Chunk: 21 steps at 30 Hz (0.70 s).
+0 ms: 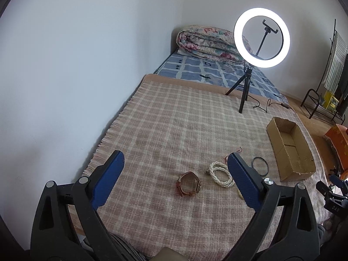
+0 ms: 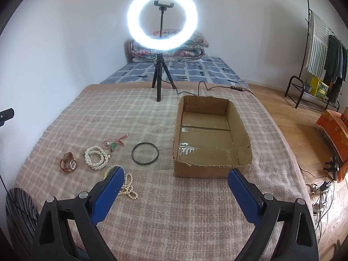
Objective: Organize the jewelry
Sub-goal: 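Reach the left tool toward the red watch while the right tool reaches the cream bracelet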
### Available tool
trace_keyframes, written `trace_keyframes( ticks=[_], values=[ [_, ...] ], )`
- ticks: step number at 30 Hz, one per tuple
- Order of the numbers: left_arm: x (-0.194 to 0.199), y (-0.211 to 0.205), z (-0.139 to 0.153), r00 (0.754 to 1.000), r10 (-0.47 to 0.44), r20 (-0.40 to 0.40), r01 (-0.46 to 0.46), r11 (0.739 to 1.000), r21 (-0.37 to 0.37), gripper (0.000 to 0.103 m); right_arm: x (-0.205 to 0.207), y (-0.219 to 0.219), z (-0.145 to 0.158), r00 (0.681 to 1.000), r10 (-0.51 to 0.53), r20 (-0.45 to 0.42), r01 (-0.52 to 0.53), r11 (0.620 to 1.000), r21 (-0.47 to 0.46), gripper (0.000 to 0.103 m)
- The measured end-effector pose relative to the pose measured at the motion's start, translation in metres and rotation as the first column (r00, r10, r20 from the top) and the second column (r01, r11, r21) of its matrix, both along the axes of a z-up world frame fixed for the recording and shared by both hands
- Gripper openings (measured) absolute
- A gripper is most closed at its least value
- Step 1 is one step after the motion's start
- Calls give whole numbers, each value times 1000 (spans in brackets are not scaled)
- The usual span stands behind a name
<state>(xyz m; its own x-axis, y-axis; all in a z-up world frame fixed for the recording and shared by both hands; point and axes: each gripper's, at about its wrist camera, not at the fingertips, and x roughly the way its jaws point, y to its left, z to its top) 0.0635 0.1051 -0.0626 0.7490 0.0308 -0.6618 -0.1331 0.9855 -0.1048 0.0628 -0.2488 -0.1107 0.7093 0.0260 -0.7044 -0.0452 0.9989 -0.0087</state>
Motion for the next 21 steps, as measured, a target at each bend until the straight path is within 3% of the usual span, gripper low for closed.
trace_keyframes(
  ticks=[9,12,17,21],
  values=[
    [23,12,-40,995,-15,-104,5,995,-97,79,31,23,-17,990,127,-69,-126,992,18,81],
    [30,15,-52,991,-10,-130,-4,994,-108,79,44,29,-23,985,151,-87,-149,988,28,76],
    [45,14,-78,980,-27,-195,0,990,-139,69,60,39,-34,964,226,-138,-217,973,77,66],
    [54,10,-98,970,-39,-239,3,989,-149,68,71,58,-48,936,301,-183,-293,954,70,58]
  ],
)
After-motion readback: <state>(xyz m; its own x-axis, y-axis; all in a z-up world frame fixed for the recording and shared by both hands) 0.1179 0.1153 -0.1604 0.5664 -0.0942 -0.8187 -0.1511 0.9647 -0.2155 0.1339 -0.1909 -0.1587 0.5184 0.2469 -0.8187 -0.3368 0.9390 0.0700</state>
